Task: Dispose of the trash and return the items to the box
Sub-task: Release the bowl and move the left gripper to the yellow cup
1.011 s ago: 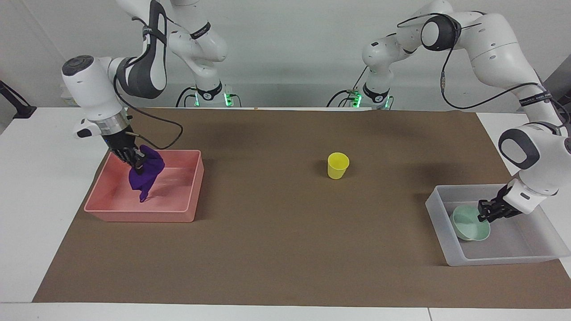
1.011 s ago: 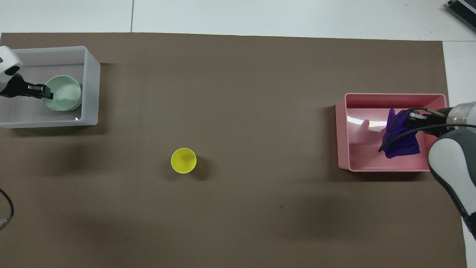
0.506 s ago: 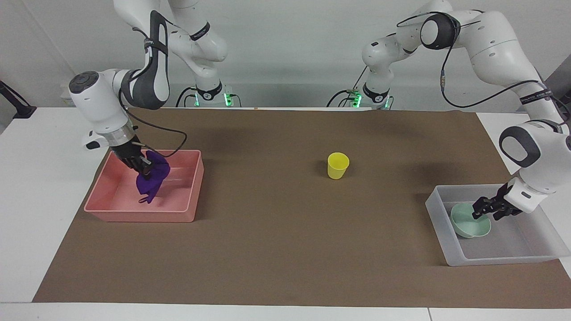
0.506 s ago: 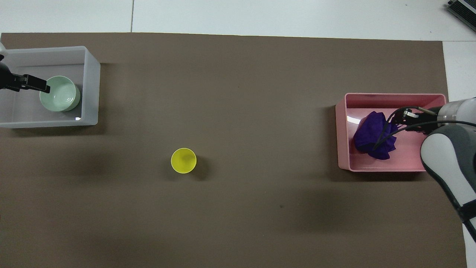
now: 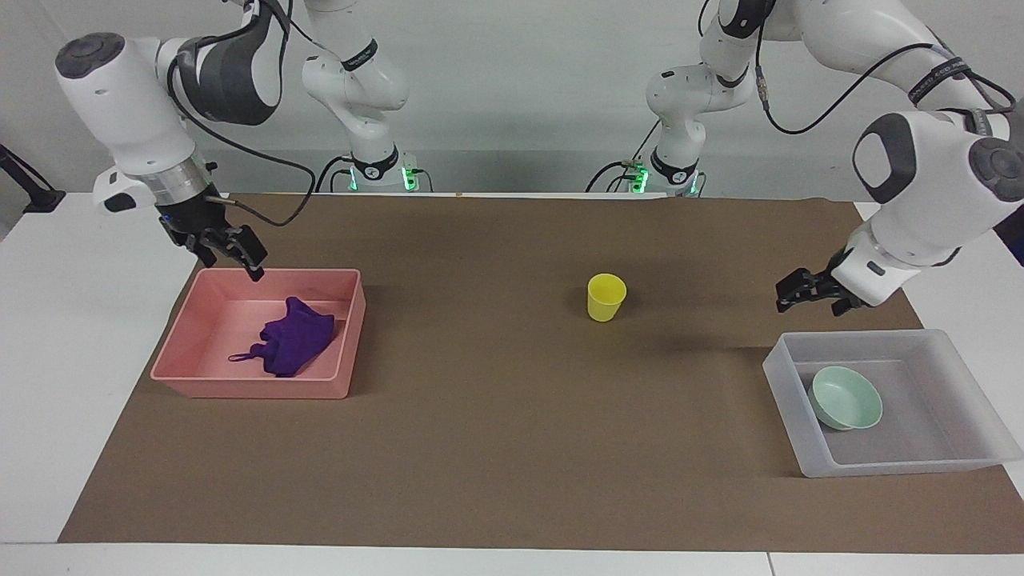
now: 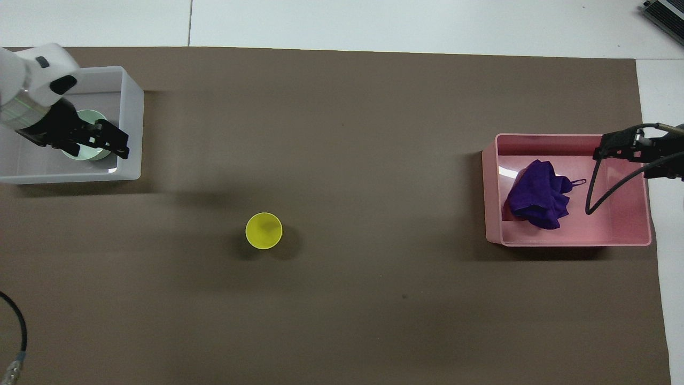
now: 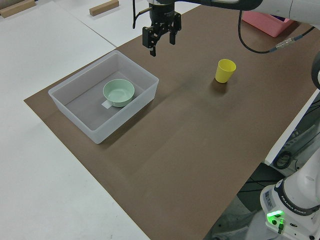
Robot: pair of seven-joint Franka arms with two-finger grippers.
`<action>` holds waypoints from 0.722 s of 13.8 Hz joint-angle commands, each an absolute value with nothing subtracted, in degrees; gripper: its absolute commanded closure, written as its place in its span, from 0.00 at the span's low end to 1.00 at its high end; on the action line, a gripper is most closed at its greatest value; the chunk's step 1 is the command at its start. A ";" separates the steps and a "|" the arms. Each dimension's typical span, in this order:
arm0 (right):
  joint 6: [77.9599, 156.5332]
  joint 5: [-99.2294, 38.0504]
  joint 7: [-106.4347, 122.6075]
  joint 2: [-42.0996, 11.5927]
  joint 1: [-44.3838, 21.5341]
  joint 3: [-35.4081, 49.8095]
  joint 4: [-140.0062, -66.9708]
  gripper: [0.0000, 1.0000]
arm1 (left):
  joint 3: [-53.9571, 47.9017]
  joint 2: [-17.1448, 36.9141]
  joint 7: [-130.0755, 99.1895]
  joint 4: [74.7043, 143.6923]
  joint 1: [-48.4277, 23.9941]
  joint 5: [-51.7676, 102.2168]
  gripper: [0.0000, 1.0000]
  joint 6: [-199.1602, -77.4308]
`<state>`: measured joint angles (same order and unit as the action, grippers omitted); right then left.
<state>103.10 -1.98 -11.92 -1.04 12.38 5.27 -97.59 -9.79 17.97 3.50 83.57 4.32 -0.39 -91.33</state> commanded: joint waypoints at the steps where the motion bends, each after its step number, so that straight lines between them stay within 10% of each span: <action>1: 96.88 -0.79 -13.80 -2.11 11.08 5.71 -91.16 0.00 | -9.14 16.44 1.59 88.93 -2.78 0.96 0.00 -92.01; 10: 88.42 -0.62 -14.94 -1.06 6.33 6.06 -87.89 0.00 | -9.14 12.67 0.96 106.15 -16.88 1.85 0.00 -105.38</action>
<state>90.03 -1.48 -13.31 -1.11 6.78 5.50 -88.51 -9.87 17.50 -1.31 99.24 -18.12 1.49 -102.91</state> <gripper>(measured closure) 0.000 0.000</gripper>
